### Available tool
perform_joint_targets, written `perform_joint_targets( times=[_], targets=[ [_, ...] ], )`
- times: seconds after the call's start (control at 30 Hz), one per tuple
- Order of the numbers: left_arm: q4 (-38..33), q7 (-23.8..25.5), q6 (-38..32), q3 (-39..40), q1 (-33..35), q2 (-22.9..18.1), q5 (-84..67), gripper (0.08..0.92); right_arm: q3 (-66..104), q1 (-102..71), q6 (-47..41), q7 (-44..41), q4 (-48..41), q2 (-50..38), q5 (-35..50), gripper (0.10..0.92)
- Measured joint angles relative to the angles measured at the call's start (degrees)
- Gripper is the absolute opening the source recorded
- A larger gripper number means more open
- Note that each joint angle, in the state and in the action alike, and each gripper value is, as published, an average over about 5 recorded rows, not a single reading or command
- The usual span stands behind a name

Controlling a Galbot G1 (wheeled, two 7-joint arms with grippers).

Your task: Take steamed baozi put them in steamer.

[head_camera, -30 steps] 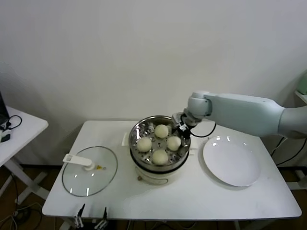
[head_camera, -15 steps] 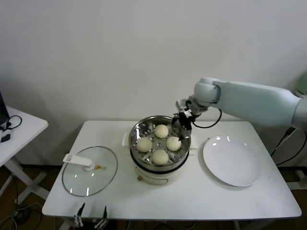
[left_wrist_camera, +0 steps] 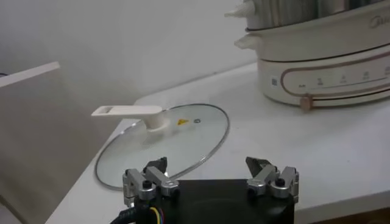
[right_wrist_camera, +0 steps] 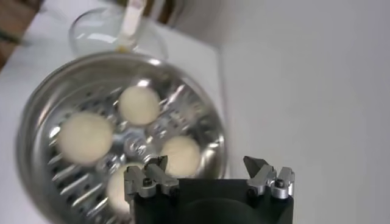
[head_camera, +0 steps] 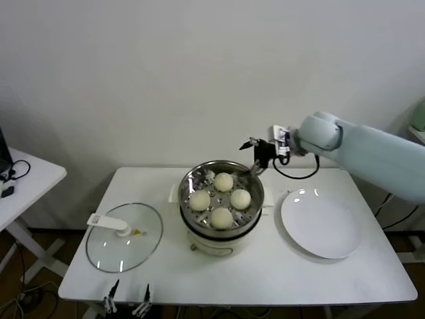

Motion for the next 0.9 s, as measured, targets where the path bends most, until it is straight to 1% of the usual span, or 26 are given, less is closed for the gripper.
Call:
perform_joint_targets(
  times=[0.23,0.43,0.63,0.9],
  targets=[
    [-0.3,0.1,0.0,-0.2,-0.1,0.0,-0.6,0.823,18.9,-19.7,2.8,10.6,6.4,-6.6,0.7,0.823],
    [-0.7,0.1,-0.1,-0.3,-0.1,0.0,-1.1,0.823,39.1,-41.9,6.7,17.9,12.3,-8.5,1.1,0.823],
    [-0.6,0.0,-0.4,-0.2,-0.1,0.0,-1.5,0.823,58.9,-64.5,11.4,21.7,17.8,-6.3,0.5,0.823],
    [-0.6,-0.1,-0.5,0.2,-0.3,0.0,-1.5,0.823,79.1,-90.3,19.2,22.7,20.9,1.4,-1.1,0.823]
  ],
)
